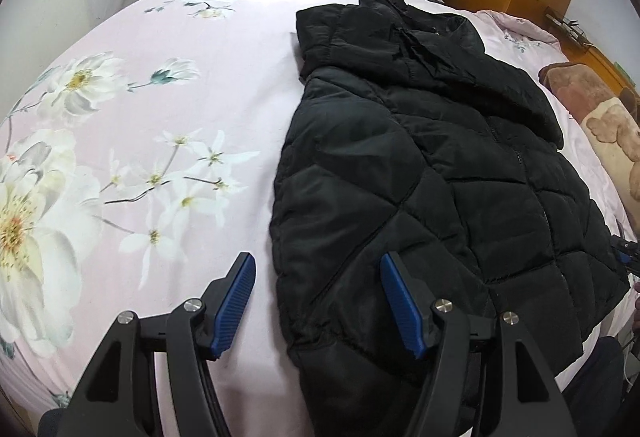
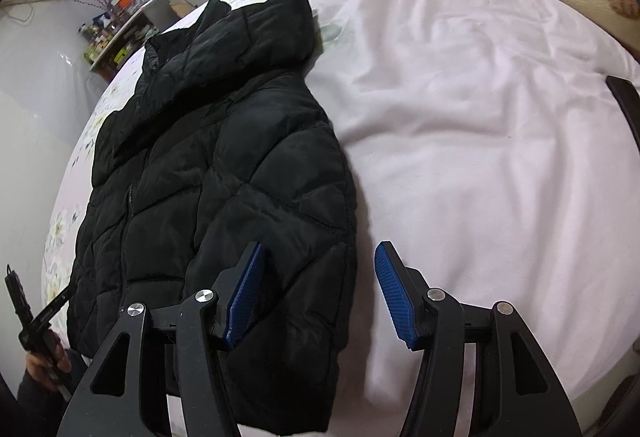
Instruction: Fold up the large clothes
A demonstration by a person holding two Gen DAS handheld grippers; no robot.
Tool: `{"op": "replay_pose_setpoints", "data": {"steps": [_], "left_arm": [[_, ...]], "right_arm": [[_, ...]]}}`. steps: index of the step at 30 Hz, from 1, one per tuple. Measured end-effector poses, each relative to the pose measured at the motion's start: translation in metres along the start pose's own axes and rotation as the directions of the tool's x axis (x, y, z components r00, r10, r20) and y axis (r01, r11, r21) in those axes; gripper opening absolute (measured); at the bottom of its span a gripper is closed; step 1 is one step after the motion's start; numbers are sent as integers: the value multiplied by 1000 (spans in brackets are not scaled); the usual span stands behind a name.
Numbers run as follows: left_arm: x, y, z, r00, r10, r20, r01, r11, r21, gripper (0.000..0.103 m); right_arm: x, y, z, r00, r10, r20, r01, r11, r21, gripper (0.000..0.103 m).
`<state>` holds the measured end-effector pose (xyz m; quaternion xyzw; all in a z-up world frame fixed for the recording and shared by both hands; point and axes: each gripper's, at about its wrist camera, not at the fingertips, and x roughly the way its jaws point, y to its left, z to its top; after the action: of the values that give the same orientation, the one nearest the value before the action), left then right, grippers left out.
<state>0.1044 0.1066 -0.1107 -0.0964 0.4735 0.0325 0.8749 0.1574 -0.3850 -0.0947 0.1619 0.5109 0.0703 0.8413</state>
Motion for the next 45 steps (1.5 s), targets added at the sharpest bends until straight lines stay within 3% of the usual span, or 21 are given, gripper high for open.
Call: {"op": "replay_pose_setpoints", "data": {"steps": [3, 4, 5, 7, 11, 18, 20, 24, 28, 31, 36, 45], "left_arm": [[15, 4, 0, 999, -3, -41, 2, 1000, -26, 63], [20, 5, -1, 998, -16, -53, 14, 999, -40, 42], [22, 5, -3, 998, -11, -63, 8, 999, -53, 33], [17, 0, -4, 999, 17, -51, -18, 999, -28, 19], [-15, -5, -10, 1000, 22, -14, -21, 999, 42, 15], [-45, 7, -45, 999, -12, -43, 16, 997, 76, 17], [-45, 13, -47, 999, -14, -48, 16, 998, 55, 25], [-54, 22, -31, 999, -31, -35, 31, 999, 12, 26], [-74, 21, -2, 997, 1, 83, -4, 1000, 28, 56], [-75, 16, 29, 990, -23, 137, 19, 999, 32, 58], [-55, -9, 92, 979, -83, 185, 76, 996, 48, 58], [-17, -56, 185, 962, -163, 218, 135, 982, 135, 59]], "right_arm": [[20, -4, -3, 995, 52, -80, -48, 998, 49, 58], [26, -4, -5, 992, 58, -110, -52, 997, 54, 57], [28, -2, -6, 992, 51, -116, -46, 998, 45, 38], [24, 5, -9, 994, 40, -102, -39, 999, 20, 21], [0, 18, -16, 997, 17, -75, -19, 999, -30, 14], [-30, 21, -55, 990, -29, -139, 17, 996, -86, 17], [-34, 18, -61, 990, -33, -140, 23, 997, -78, 27], [-49, 15, -50, 996, -49, -80, 43, 997, -67, 41], [-69, 24, -20, 999, -33, 25, 34, 997, -64, 48], [-70, 45, 9, 996, 12, 83, -6, 997, -81, 48], [-47, 90, 57, 992, 68, 103, -52, 987, -151, 48], [0, 163, 145, 980, 138, 145, -95, 958, -271, 50]]}}
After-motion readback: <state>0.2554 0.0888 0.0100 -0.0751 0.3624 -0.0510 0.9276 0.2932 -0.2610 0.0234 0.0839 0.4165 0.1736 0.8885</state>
